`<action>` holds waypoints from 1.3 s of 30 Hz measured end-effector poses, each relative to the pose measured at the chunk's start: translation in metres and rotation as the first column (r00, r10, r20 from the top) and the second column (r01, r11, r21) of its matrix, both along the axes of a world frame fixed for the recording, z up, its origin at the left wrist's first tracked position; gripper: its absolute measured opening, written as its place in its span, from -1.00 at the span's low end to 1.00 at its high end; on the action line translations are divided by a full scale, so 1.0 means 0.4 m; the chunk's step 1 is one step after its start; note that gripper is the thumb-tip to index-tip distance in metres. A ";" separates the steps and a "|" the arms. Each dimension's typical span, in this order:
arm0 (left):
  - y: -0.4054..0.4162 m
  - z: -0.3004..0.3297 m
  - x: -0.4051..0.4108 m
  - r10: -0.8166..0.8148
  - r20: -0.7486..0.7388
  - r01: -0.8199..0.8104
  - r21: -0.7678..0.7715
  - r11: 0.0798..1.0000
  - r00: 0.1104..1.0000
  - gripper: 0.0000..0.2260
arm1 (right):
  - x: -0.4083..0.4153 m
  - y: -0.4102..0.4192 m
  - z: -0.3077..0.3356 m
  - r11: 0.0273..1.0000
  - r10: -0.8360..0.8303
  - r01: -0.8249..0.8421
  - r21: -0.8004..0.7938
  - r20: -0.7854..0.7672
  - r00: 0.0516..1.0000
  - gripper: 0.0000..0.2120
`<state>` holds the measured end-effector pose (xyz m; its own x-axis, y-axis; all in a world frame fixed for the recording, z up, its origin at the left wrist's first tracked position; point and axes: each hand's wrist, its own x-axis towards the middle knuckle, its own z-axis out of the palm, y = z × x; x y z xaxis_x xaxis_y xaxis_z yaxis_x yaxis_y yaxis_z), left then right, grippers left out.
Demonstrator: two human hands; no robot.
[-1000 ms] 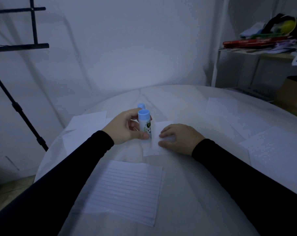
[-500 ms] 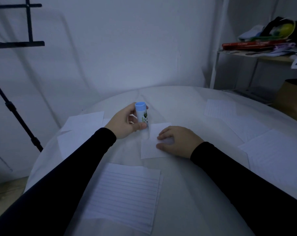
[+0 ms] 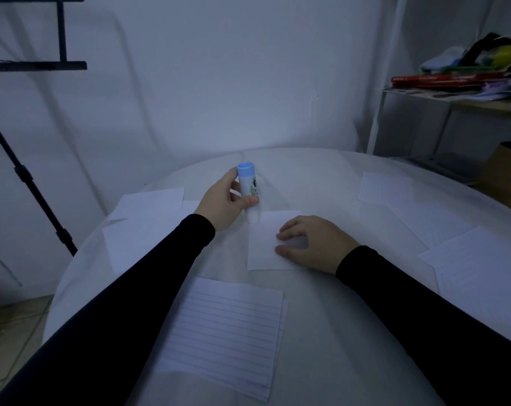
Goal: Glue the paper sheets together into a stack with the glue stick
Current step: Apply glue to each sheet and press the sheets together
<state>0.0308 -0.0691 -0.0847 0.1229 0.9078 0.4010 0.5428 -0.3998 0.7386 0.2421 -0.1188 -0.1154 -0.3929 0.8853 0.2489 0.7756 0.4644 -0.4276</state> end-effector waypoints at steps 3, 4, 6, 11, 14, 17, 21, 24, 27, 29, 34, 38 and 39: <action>0.001 -0.004 0.002 0.045 0.031 -0.045 0.006 0.999 0.999 -0.62 | 0.003 -0.001 0.001 1.000 0.015 -0.015 -0.006 0.006 1.000 -0.62; 0.000 -0.002 0.002 0.063 0.054 -0.063 0.006 0.998 0.997 -0.62 | 0.004 -0.001 0.002 1.000 0.020 -0.020 -0.008 0.006 1.000 -0.65; -0.002 0.014 0.003 0.103 0.131 -0.106 0.021 0.994 0.986 -0.61 | 0.008 -0.004 0.007 0.999 0.033 -0.033 -0.010 0.014 0.999 -0.71; -0.018 0.106 -0.019 0.079 0.426 -0.119 0.069 0.991 0.902 -0.60 | 0.042 -0.017 0.046 0.999 0.052 -0.053 0.002 0.172 0.984 -0.68; -0.035 0.119 -0.031 0.024 0.392 -0.059 0.077 0.995 0.920 -0.64 | 0.035 -0.027 0.060 0.972 -0.137 0.109 0.206 0.127 0.982 -0.75; -0.042 0.098 -0.024 0.018 0.327 -0.036 0.049 0.998 0.945 -0.64 | -0.004 -0.043 0.052 0.957 -0.261 0.223 0.184 0.219 0.940 -0.63; -0.044 0.077 -0.003 -0.014 0.255 0.009 0.022 1.000 0.967 -0.63 | -0.019 -0.052 0.045 0.986 -0.160 0.166 0.011 0.340 0.927 -0.54; -0.046 0.075 0.012 -0.050 0.239 0.052 -0.002 0.999 0.970 -0.65 | -0.002 -0.044 0.050 0.993 -0.052 0.077 -0.085 0.264 0.963 -0.61; -0.050 0.072 0.023 -0.103 0.215 0.114 -0.037 0.993 0.971 -0.65 | 0.013 -0.036 0.047 0.985 0.085 -0.056 -0.166 0.173 0.981 -0.66; -0.057 0.070 0.029 -0.122 0.183 0.134 -0.055 0.989 0.976 -0.62 | 0.022 -0.025 0.036 0.978 0.152 -0.136 -0.158 0.096 0.984 -0.63; -0.058 0.069 0.030 -0.113 0.165 0.123 -0.054 0.991 0.980 -0.58 | 0.036 -0.017 0.022 0.979 0.193 -0.195 -0.053 -0.040 0.980 -0.65; -0.058 0.061 0.042 -0.067 0.190 0.075 -0.037 0.996 0.980 -0.58 | 0.065 -0.011 0.029 0.990 -0.135 0.137 0.046 -0.029 0.990 -0.54; -0.060 0.057 0.052 -0.065 0.198 0.073 -0.032 0.997 0.978 -0.57 | 0.072 -0.009 0.026 0.977 -0.210 0.210 0.026 0.028 0.977 -0.45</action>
